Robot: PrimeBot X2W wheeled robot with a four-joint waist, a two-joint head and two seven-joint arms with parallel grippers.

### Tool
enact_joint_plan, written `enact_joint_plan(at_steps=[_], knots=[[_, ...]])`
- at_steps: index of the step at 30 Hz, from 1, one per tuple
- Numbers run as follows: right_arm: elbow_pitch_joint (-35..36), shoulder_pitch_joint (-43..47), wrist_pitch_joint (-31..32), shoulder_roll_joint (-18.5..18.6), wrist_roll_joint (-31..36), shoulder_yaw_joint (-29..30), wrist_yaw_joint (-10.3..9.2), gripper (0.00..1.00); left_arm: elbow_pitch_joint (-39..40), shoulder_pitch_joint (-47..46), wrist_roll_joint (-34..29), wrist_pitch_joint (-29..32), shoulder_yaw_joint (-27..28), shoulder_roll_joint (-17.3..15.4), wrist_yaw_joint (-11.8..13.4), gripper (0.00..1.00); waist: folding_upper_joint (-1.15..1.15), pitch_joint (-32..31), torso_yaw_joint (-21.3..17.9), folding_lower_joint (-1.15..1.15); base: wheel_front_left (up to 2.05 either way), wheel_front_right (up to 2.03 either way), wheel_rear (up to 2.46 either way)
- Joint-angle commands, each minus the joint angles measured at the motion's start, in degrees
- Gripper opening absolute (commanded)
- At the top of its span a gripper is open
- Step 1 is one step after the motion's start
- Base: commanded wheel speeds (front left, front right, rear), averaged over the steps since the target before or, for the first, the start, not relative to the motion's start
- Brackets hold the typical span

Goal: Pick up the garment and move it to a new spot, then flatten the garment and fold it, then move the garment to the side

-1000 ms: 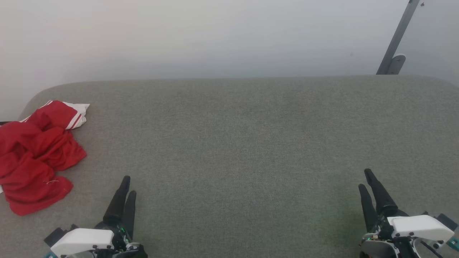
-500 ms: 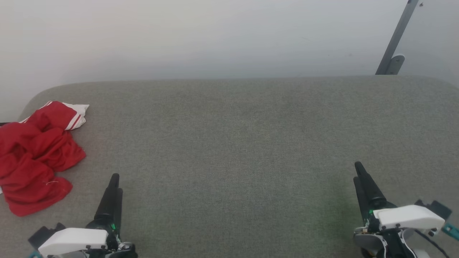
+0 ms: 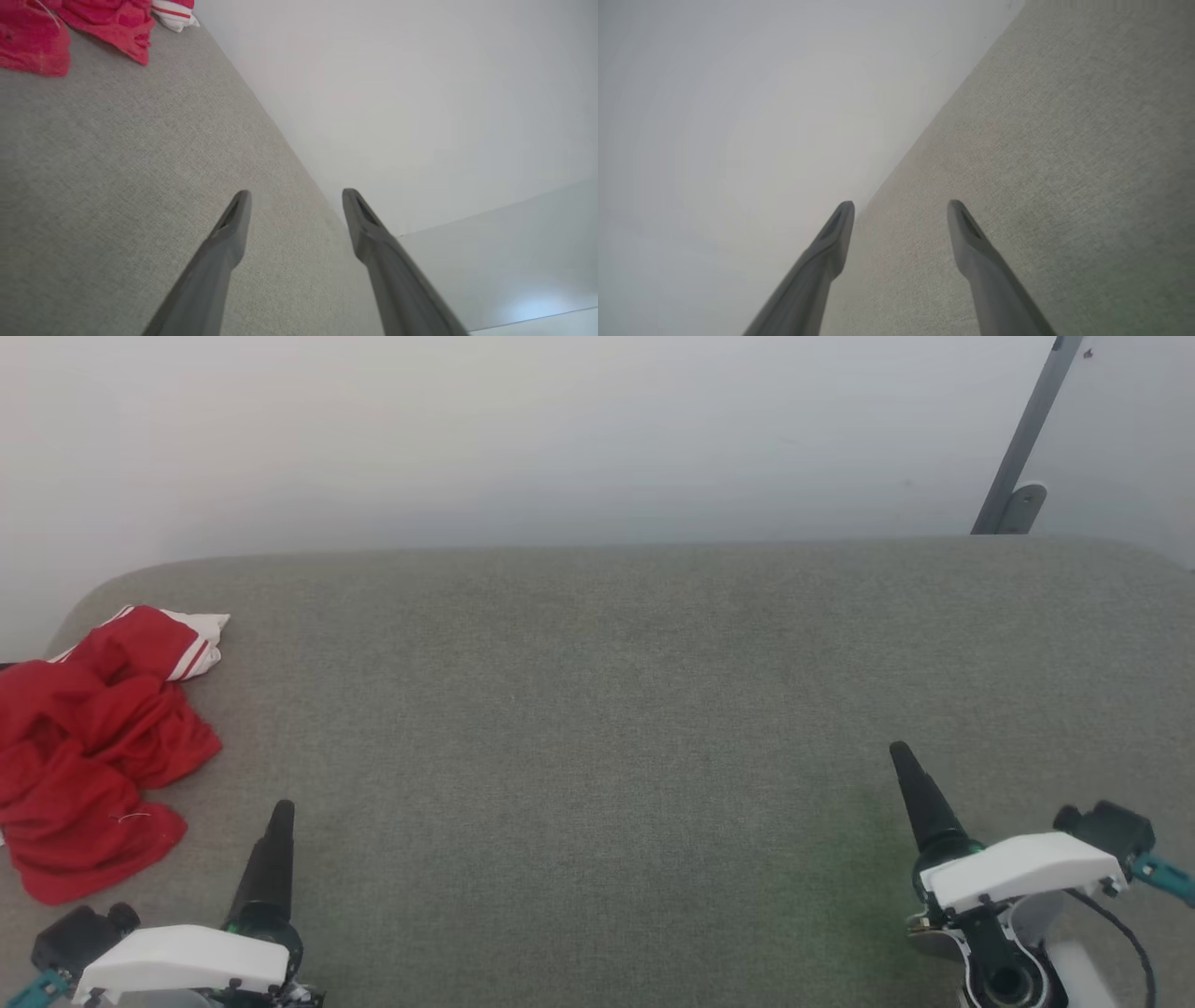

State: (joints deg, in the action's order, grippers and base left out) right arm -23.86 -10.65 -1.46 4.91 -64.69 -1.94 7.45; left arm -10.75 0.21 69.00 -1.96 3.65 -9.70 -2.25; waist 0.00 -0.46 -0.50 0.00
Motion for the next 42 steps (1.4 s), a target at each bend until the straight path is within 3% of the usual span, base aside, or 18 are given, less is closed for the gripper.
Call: enact_joint_plan(at_steps=[1,13,42], knots=[[0.3,-1.8,-0.5,0.4,2.0,-0.2,0.03,1.00,1.0,0.0,-2.1,-0.6,-0.2,-0.9,0.4,1.00,0.00,0.0,0.0,0.00,0.00,0.00,0.00],[-0.3,-2.7,-0.8,0.1,15.4,1.5,0.03,1.00,2.5,0.9,-14.6,-3.0,-0.7,-2.8,1.5,1.00,0.00,-0.6,-0.5,0.00,0.00,0.00,0.00],[2.5,-1.1,-1.7,0.1,34.3,3.5,0.04,1.00,4.4,4.1,-32.9,-7.5,2.4,-3.2,-3.1,1.00,0.00,-1.3,-1.1,0.00,0.00,0.00,0.00]])
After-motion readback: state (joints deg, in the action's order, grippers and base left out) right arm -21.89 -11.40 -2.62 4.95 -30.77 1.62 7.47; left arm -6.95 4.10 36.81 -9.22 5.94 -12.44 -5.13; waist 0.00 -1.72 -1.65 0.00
